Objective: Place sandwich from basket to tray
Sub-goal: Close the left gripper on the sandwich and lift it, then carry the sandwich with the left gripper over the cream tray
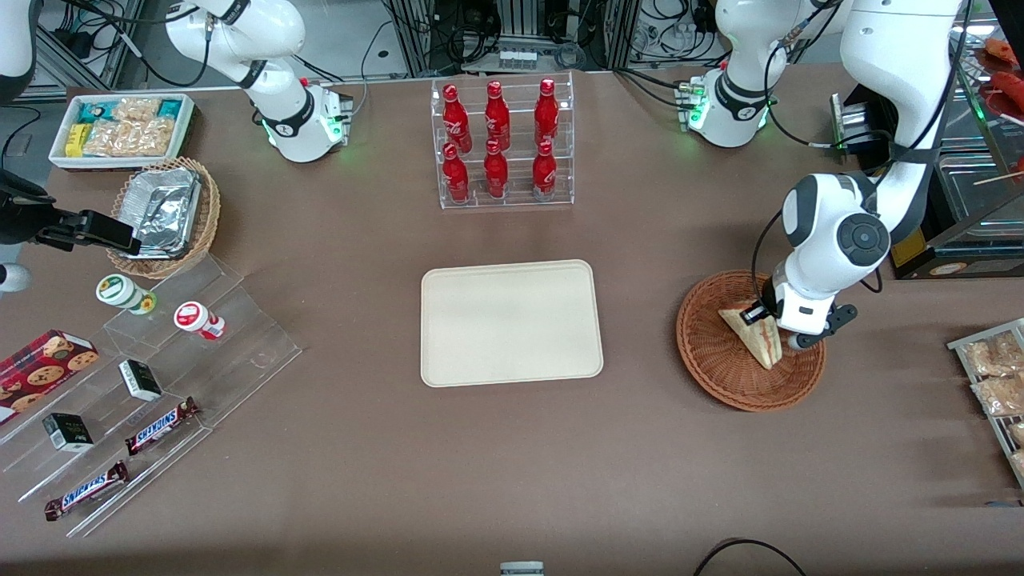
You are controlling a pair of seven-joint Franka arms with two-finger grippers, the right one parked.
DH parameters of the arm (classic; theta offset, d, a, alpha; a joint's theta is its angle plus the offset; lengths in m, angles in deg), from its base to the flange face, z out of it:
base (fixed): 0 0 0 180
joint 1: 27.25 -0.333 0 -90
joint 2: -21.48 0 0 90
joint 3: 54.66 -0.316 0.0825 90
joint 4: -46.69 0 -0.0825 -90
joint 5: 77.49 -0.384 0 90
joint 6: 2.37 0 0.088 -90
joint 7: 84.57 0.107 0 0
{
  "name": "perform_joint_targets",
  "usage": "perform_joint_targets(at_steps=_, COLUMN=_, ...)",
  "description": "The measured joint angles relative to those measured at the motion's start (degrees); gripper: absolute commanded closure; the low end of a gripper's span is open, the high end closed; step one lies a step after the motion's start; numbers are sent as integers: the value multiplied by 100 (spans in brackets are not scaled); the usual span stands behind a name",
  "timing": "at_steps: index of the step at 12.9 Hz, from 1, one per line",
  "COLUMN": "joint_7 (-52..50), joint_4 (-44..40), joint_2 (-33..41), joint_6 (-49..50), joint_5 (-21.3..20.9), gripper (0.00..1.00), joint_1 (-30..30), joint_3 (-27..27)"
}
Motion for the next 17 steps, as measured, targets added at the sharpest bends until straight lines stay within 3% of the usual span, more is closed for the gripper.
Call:
perform_joint_targets(at_steps=6, joint_7=626, joint_4=-1594, joint_2=42, joint_6=2351, joint_5=-2, gripper=100, joint_1=566, joint_3=70)
perform_joint_targets(at_steps=11, joint_7=823, joint_4=-1947, joint_2=-78, joint_6=2439, joint_5=5, gripper=100, joint_1=1490, joint_3=91)
perform_joint_targets(at_steps=17, joint_7=2, joint_4=-2782, joint_2=-859, joint_6=2417, joint_5=205, gripper=100, joint_1=2490, joint_3=104)
